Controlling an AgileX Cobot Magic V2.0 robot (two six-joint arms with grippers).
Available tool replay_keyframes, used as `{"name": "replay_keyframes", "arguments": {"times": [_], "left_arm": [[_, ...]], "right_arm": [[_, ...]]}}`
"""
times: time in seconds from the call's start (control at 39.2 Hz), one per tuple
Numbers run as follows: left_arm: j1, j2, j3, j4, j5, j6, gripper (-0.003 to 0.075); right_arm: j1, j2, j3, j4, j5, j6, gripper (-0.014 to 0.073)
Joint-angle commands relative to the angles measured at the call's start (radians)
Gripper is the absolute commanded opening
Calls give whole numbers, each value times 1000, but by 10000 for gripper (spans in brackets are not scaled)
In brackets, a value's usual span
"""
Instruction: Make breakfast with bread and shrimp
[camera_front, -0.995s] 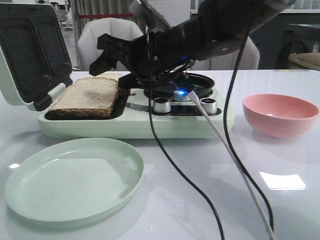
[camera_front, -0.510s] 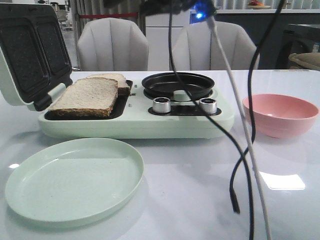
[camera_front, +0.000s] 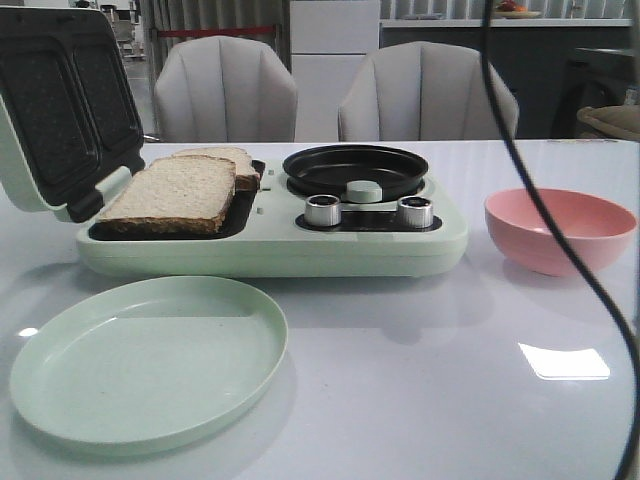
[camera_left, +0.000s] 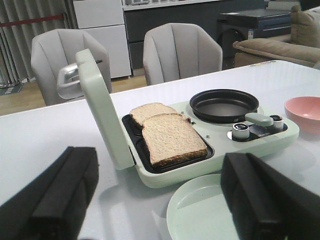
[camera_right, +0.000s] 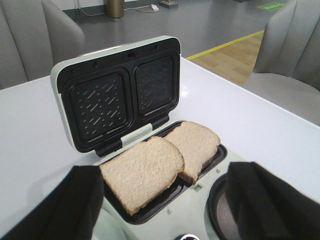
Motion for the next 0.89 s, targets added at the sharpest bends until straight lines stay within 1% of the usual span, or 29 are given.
{"name": "replay_keyframes", "arguments": {"times": [0.0, 0.05, 0.1, 0.18, 0.28, 0.31, 0.33, 0.36, 0.43, 0.51, 0.59, 0.74, 0.87], "left_arm": [[0, 11, -27, -6, -80, -13, 566], [0, 11, -27, -6, -80, -13, 566], [0, 11, -27, -6, -80, -13, 566], [0, 11, -27, -6, -80, -13, 566], [0, 11, -27, -6, -80, -13, 566], [0, 11, -27, -6, -80, -13, 566], [0, 11, -27, -6, -80, -13, 566], [0, 11, -27, -6, -80, -13, 566], [0, 11, -27, -6, -80, -13, 566], [0, 11, -27, -6, -80, -13, 566], [0, 11, -27, -6, -80, -13, 566], [0, 11, -27, -6, -80, -13, 566], [0, 11, -27, -6, -80, -13, 566]], "right_arm": [[-5, -96, 18, -97, 22, 150, 603], [-5, -116, 28, -164, 86, 223, 603], [-5, -127, 29, -258, 149, 305, 599], [-7, -144, 29, -468, 213, 496, 557], [-22, -172, 29, -785, 260, 784, 505], [-30, -183, 29, -866, 274, 884, 493], [-35, -196, 29, -943, 286, 939, 490], [-43, -209, 29, -996, 297, 1007, 489], [-64, -249, 29, -1152, 306, 1155, 489], [-96, -299, 29, -1252, 301, 1244, 489], [-135, -355, 29, -1308, 297, 1309, 489], [-183, -472, 70, -1319, 262, 1331, 489], [-184, -584, 178, -1315, 196, 1333, 489]]}}
